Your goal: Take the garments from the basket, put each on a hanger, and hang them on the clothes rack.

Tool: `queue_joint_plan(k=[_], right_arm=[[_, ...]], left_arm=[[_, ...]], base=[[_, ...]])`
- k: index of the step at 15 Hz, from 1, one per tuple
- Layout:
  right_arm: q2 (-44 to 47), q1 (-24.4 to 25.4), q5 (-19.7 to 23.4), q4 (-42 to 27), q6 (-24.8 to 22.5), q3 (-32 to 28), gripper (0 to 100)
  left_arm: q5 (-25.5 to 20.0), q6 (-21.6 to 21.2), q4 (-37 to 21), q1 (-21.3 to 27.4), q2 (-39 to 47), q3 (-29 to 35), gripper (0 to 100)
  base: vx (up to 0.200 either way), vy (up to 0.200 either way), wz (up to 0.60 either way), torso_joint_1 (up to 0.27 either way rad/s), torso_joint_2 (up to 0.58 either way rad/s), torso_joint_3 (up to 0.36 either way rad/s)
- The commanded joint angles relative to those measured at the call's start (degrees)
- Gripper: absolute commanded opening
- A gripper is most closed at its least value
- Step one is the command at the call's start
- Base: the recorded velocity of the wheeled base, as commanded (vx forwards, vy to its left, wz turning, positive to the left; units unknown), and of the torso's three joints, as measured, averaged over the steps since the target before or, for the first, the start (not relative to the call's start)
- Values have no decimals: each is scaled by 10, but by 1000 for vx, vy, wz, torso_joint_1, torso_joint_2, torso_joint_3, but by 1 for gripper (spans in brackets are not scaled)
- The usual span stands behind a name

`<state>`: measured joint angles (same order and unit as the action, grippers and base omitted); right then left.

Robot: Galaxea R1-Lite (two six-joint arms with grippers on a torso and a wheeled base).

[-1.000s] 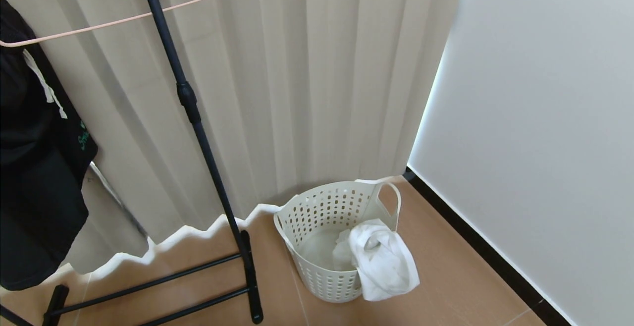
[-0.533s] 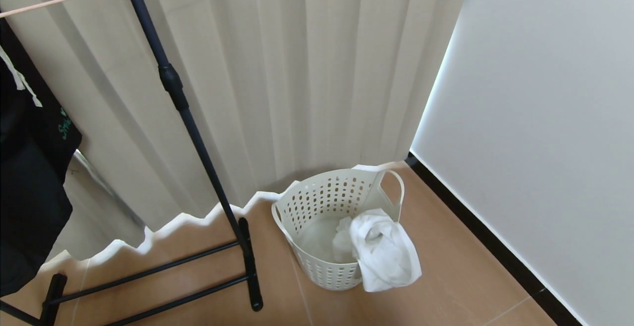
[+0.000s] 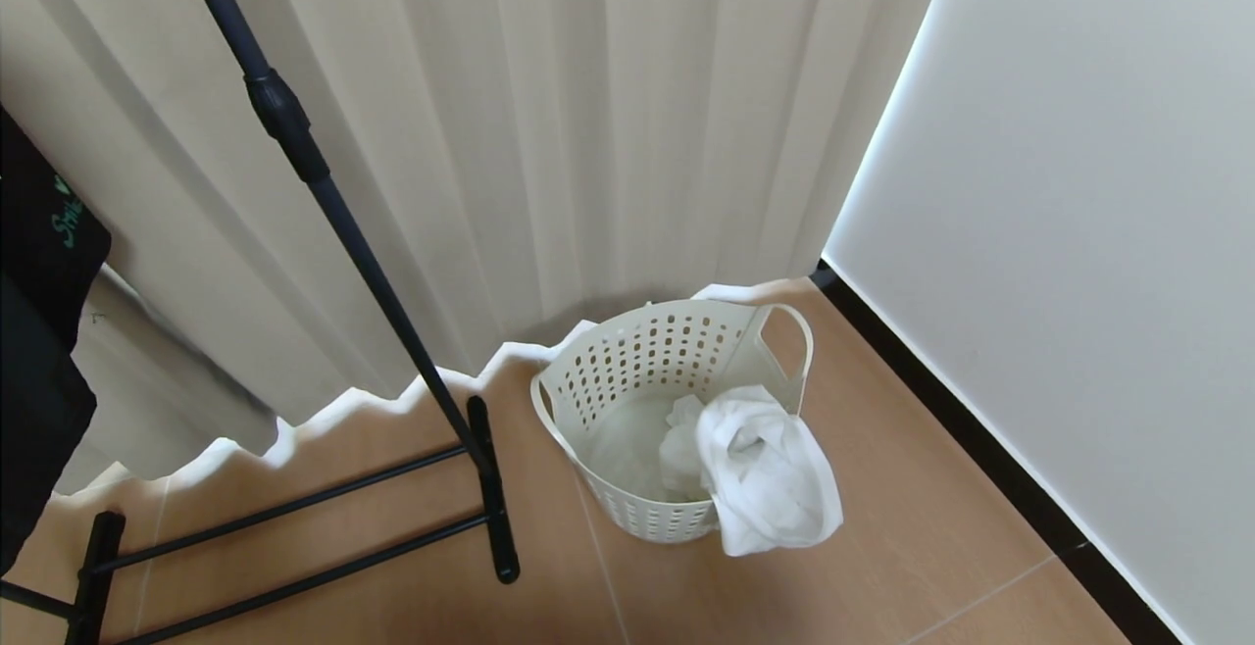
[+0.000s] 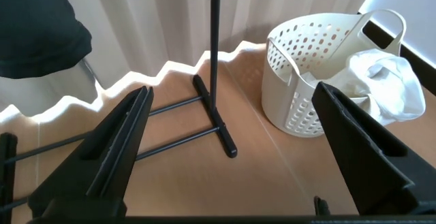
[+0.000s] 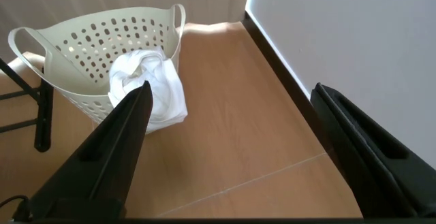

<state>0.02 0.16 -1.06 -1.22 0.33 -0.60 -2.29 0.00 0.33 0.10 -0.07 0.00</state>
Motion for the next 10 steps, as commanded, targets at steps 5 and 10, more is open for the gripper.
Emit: queue_joint_plan(k=[5,10], right_arm=[[0,0,0,0,0,0,100],[0,0,0,0,-3,1,100]], left_arm=[[0,1,0,0,1,0,100],[1,1,0,0,1,0,100]], base=[[0,0,0,5,5,-199],[0,0,0,3,5,-195]])
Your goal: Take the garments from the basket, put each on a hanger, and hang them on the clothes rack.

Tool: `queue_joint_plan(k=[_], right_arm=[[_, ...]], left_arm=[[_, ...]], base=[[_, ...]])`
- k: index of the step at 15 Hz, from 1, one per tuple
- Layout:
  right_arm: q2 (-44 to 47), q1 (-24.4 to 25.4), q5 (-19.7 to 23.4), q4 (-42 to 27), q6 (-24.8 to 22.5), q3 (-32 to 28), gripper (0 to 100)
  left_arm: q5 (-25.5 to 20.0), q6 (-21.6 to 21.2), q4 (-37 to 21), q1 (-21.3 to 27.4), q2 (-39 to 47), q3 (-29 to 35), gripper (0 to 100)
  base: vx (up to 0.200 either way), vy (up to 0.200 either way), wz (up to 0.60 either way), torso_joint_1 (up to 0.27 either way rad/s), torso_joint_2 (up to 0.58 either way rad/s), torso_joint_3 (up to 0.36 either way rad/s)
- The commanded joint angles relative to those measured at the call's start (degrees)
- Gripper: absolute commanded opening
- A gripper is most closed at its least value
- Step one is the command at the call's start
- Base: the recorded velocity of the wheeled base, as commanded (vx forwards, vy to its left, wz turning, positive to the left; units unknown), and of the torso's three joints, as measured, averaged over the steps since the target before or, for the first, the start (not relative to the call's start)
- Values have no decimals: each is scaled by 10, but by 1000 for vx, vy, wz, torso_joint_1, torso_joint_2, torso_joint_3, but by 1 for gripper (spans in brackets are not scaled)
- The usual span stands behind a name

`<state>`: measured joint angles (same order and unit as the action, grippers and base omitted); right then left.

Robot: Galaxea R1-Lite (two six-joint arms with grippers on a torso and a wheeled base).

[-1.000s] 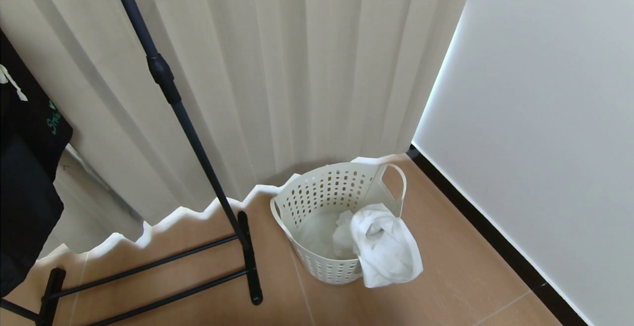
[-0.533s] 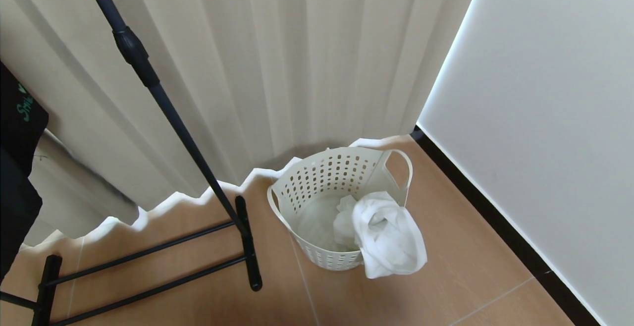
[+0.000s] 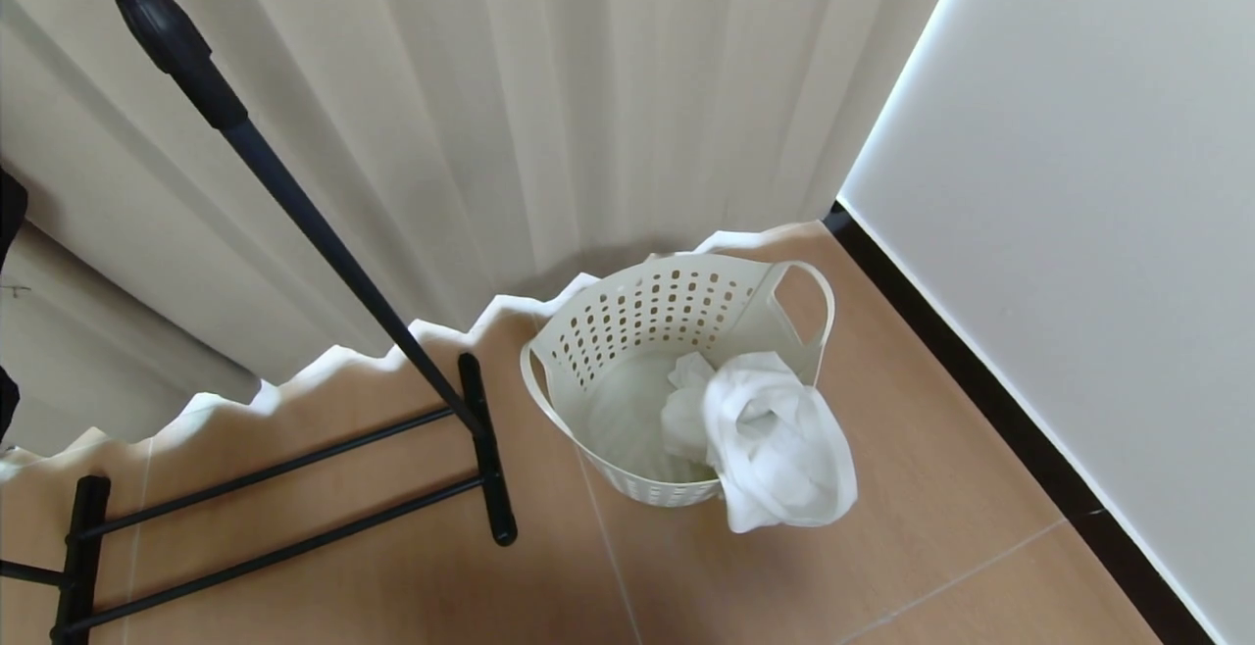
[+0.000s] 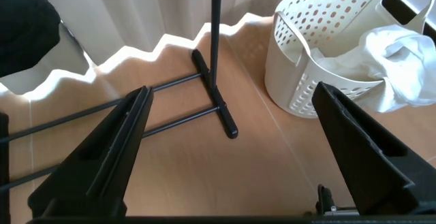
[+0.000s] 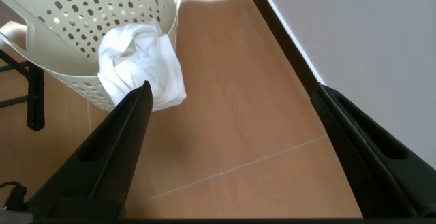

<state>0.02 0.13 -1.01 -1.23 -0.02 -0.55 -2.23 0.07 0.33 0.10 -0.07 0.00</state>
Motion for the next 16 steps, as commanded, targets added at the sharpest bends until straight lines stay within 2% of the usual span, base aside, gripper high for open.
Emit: queue_joint_plan(k=[1,5,7,8,9,10,11,12,13,15,16], right_arm=[[0,0,0,-2,-2,-1,100],[19,1,22,-11,-16,-3,100],[172,32,35,-1,-17,-1,100],[258,65,44,33,-16,0,100],[359,107,44,114,-16,1,100],[438,123,36,178,-25,-5,100],[481,125,31,202,-46,-17,100],[568,125,30,216,-165,-61,100],[626,127,27,220,-241,-98,100],[702,168,22,221,-336,-158,100],[756,189,15,221,-407,-197,100]], left_arm=[[0,0,0,0,1,0,100],[1,0,0,0,1,0,100],[0,0,0,0,1,0,100],[0,0,0,0,1,0,100],[0,0,0,0,1,0,100],[1,0,0,0,1,0,100],[1,0,0,0,1,0,100],[1,0,0,0,1,0,100],[0,0,0,0,1,0,100],[1,1,0,0,1,0,100],[1,0,0,0,1,0,100]], base=[[0,0,0,7,7,-203],[0,0,0,0,7,-196],[0,0,0,-2,0,-85],[0,0,0,0,0,0],[0,0,0,0,0,0],[0,0,0,0,0,0],[0,0,0,0,0,0],[0,0,0,0,0,0],[0,0,0,0,0,0],[0,0,0,0,0,0],[0,0,0,0,0,0]])
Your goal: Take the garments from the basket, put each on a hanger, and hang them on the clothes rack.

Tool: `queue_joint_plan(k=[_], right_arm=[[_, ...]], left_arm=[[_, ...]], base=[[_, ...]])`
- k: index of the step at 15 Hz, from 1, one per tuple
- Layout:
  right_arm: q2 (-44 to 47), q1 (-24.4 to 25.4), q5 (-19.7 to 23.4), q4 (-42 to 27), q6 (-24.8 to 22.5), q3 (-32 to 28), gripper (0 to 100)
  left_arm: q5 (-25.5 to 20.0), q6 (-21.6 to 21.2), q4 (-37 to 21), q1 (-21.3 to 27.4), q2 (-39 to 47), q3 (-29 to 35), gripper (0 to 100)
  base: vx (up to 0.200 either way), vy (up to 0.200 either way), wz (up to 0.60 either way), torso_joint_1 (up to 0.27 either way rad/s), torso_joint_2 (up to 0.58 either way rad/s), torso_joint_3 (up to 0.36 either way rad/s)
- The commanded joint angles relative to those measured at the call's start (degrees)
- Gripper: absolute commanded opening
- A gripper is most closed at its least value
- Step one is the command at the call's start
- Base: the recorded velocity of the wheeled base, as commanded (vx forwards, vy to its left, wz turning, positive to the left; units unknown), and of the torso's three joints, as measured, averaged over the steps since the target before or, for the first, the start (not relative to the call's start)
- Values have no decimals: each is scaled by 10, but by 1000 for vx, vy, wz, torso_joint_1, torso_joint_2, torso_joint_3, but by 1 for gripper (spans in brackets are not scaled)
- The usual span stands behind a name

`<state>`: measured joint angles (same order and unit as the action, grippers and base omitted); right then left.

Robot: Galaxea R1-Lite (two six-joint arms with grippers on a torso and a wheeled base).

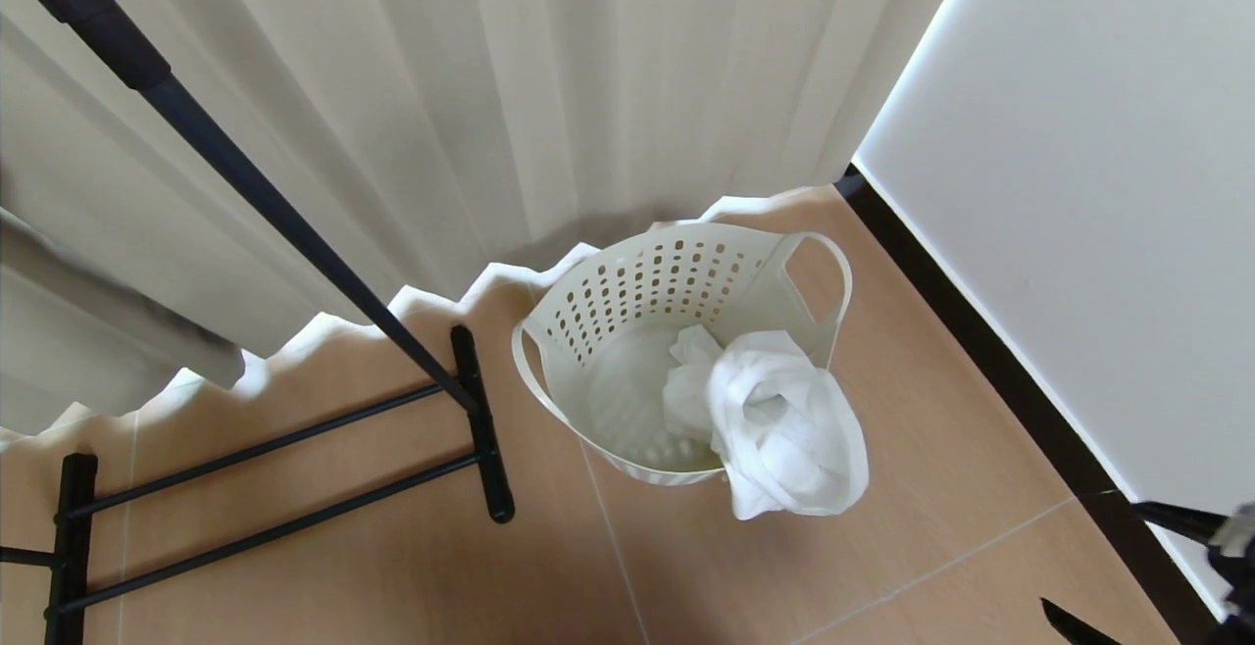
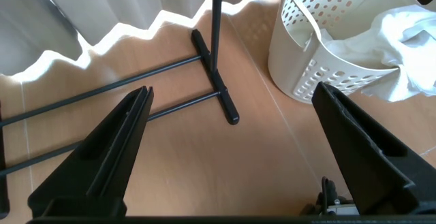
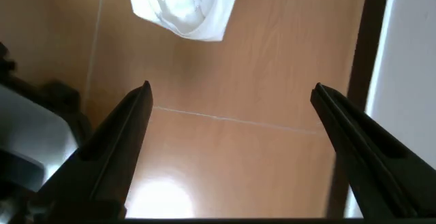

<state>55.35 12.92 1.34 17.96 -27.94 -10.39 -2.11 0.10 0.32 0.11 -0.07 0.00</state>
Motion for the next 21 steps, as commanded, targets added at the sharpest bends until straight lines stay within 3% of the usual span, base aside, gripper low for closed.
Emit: queue_joint_plan(k=[1,3,5,6,9,11,12,15,16,21], right_arm=[[267,87,-25,31,-216,-140,100],[360,106,-71,33,-321,-213,100],[405,127,-97,34,-328,-253,100],[468,147,-161,34,-328,-324,100],[552,151,-226,38,-323,-423,100],[584,148,-245,67,-322,-446,100],[622,141,-274,113,-322,-465,100],[634,141,-282,128,-322,-468,100],[674,129,-312,142,-321,-507,100],[727,125,-344,226,-323,-530,100]], left_arm=[[0,0,0,0,1,0,100],[0,0,0,0,1,0,100],[0,0,0,0,1,0,100],[-1,0,0,0,1,0,100],[-1,0,0,0,1,0,100],[-1,0,0,0,1,0,100],[-1,0,0,0,1,0,100],[-1,0,0,0,1,0,100],[-1,0,0,0,1,0,100],[-1,0,0,0,1,0,100]], base=[[0,0,0,0,0,0],[0,0,0,0,0,0],[0,0,0,0,0,0],[0,0,0,0,0,0],[0,0,0,0,0,0],[0,0,0,0,0,0],[0,0,0,0,0,0],[0,0,0,0,0,0],[0,0,0,0,0,0],[0,0,0,0,0,0]])
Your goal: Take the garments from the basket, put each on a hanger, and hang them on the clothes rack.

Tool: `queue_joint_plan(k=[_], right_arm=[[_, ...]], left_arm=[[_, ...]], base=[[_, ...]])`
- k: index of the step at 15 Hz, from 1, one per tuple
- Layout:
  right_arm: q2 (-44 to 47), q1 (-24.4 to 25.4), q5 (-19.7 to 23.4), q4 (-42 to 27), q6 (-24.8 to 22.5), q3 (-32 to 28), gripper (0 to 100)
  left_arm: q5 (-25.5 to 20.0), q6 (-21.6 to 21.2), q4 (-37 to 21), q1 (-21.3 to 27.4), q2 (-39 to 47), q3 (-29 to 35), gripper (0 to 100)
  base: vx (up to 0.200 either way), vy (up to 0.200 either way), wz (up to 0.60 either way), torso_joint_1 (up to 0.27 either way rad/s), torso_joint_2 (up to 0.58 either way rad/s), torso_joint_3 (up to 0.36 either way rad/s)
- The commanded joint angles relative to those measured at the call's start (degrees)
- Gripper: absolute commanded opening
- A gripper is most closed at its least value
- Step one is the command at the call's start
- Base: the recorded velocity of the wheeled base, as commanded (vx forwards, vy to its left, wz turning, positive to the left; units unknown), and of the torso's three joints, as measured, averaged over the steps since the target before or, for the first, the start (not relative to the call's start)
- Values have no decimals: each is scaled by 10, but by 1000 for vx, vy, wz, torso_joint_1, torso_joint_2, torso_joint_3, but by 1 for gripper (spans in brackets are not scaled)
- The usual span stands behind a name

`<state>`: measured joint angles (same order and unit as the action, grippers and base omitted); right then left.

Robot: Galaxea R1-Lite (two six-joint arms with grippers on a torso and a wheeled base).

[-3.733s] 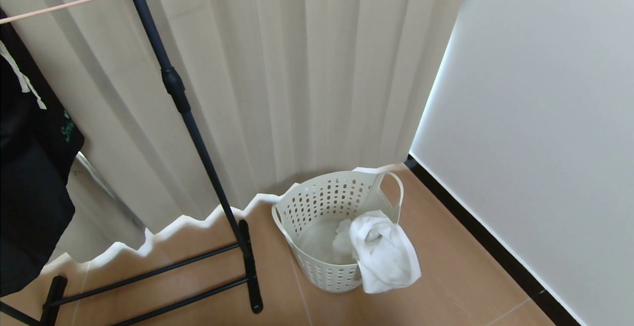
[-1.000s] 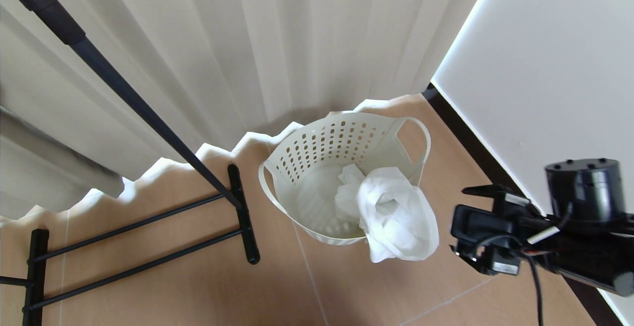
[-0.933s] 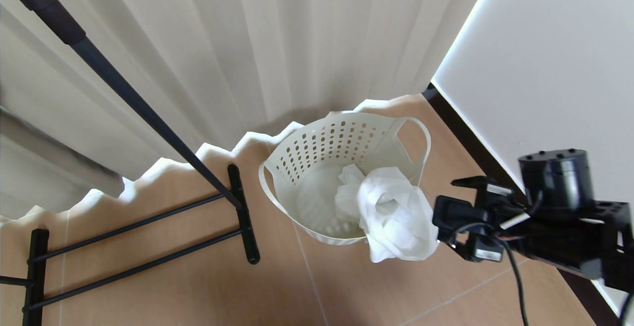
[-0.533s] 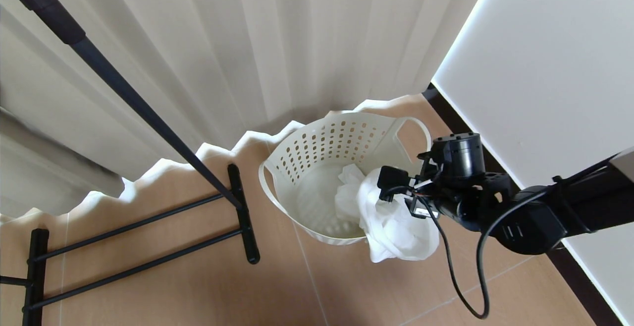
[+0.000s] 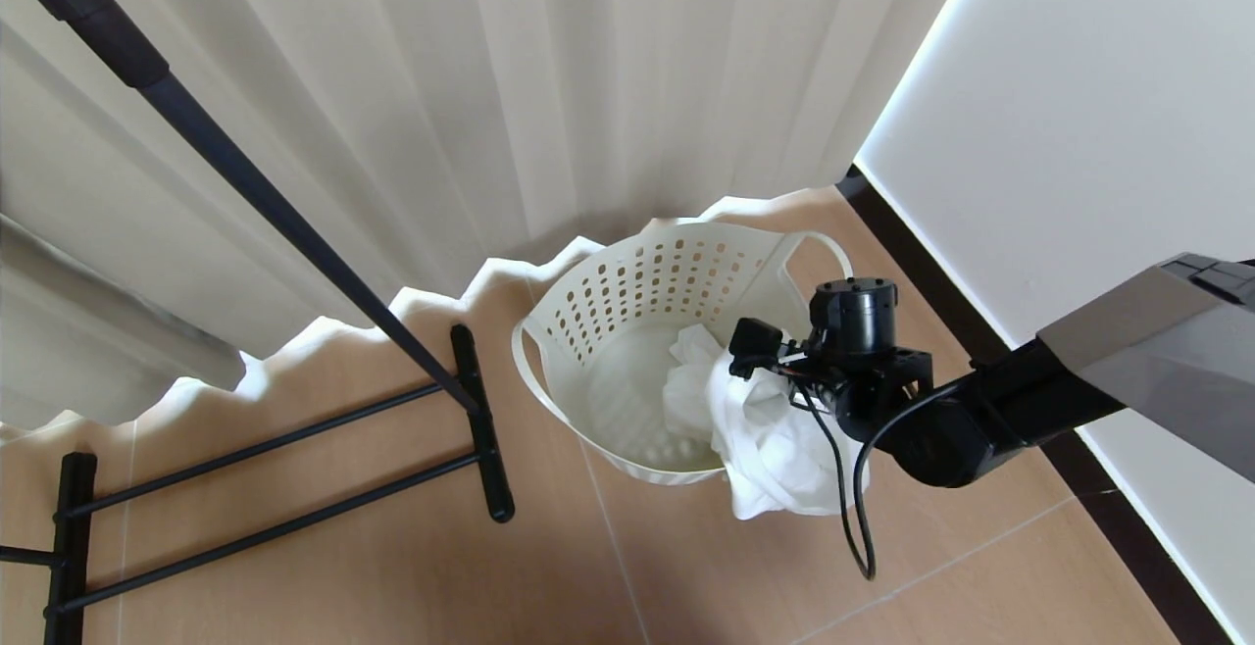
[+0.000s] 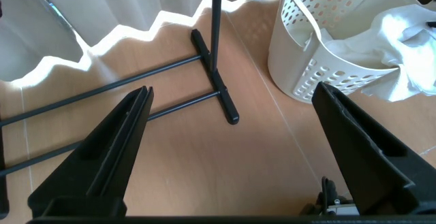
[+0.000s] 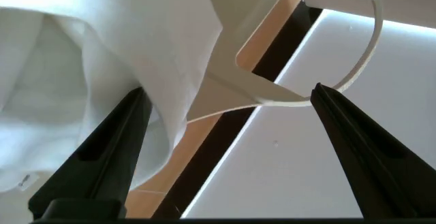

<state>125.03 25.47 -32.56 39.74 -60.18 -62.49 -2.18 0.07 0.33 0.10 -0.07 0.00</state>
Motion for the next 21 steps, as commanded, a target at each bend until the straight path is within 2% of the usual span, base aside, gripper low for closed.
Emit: queue_joint_plan(k=[1,10,18,21], right_arm=[[42,0,-6,29,0,-10,100],[58,8,13,126,-1,-4,100],[74,16,59,136,1,-17,100],[88,16,59,199,0,-19,100]], left_arm=[[0,0,0,0,1,0,100],[0,0,0,0,1,0,100],[0,0,0,0,1,0,100],[0,0,0,0,1,0,100]], base=[[0,0,0,0,0,0],[0,0,0,0,0,0],[0,0,0,0,0,0],[0,0,0,0,0,0]])
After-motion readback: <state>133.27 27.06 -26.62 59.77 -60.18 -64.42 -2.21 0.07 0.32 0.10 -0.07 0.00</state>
